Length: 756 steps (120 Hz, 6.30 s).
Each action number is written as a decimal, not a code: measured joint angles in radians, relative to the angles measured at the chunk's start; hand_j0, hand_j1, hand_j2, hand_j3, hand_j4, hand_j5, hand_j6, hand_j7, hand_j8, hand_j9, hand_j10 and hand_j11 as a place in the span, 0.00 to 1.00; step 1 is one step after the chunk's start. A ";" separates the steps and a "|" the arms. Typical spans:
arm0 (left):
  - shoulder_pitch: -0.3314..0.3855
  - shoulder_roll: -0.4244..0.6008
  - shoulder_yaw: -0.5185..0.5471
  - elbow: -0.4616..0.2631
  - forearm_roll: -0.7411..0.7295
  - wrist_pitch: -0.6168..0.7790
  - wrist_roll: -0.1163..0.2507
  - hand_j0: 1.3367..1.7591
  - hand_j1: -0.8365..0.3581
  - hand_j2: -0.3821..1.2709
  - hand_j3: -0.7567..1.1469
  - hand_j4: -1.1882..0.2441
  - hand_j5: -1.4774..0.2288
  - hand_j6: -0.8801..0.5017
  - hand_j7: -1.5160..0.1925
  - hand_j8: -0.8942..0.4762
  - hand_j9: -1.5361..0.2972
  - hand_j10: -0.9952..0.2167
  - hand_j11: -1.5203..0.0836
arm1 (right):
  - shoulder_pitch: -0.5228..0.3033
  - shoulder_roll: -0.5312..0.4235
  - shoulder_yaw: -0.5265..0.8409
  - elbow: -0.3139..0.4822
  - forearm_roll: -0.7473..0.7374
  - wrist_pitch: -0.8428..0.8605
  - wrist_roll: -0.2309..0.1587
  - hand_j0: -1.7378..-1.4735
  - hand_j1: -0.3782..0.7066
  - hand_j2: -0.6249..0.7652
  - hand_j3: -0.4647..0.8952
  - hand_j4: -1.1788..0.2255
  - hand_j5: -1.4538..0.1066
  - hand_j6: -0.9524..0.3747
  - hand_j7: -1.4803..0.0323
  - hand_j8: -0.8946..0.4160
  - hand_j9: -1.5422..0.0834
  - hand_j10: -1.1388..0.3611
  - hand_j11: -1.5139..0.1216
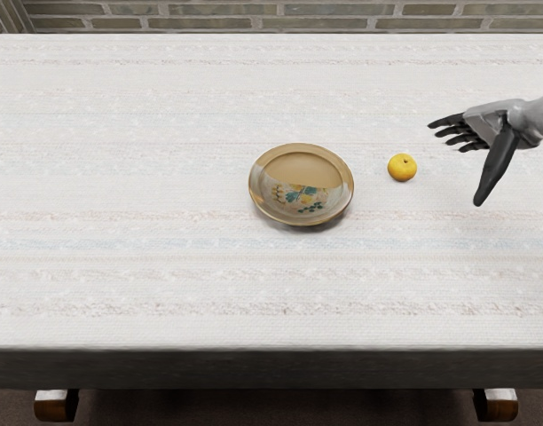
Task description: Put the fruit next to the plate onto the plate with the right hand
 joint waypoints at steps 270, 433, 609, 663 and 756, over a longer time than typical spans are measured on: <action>0.000 0.000 0.000 0.000 0.000 0.000 0.000 0.76 0.97 0.23 0.40 0.82 0.85 0.62 0.87 0.64 0.82 0.80 0.93 | -0.020 0.480 -0.210 -0.119 -0.559 -0.594 -0.135 0.30 0.20 0.43 0.34 0.73 0.80 0.60 0.85 0.56 0.83 0.65 0.80; 0.000 0.000 0.000 0.000 0.000 0.000 0.000 0.76 0.97 0.23 0.40 0.82 0.85 0.62 0.87 0.64 0.82 0.80 0.93 | -0.033 0.587 -0.340 -0.267 -0.562 -0.744 -0.135 0.30 0.39 0.40 0.34 0.60 0.66 0.47 0.70 0.43 0.69 0.54 0.66; 0.000 0.000 0.000 0.000 0.000 0.000 0.000 0.76 0.97 0.23 0.40 0.82 0.85 0.62 0.87 0.64 0.82 0.80 0.93 | -0.051 0.599 -0.356 -0.274 -0.552 -0.766 -0.137 0.31 0.62 0.58 0.35 0.41 0.28 0.43 0.32 0.41 0.32 0.26 0.31; 0.001 0.000 0.000 0.000 0.000 0.000 0.000 0.76 0.97 0.23 0.40 0.82 0.85 0.62 0.87 0.64 0.82 0.80 0.93 | 0.007 0.606 -0.345 -0.252 -0.539 -0.752 -0.134 0.32 0.54 0.63 0.34 0.37 0.18 0.40 0.27 0.38 0.24 0.23 0.22; 0.000 0.000 0.000 0.000 0.000 0.000 0.000 0.76 0.97 0.23 0.40 0.82 0.85 0.62 0.87 0.64 0.82 0.80 0.93 | 0.071 0.458 -0.265 0.145 -0.543 -0.709 -0.135 0.32 0.53 0.65 0.34 0.34 0.20 0.38 0.28 0.35 0.28 0.23 0.25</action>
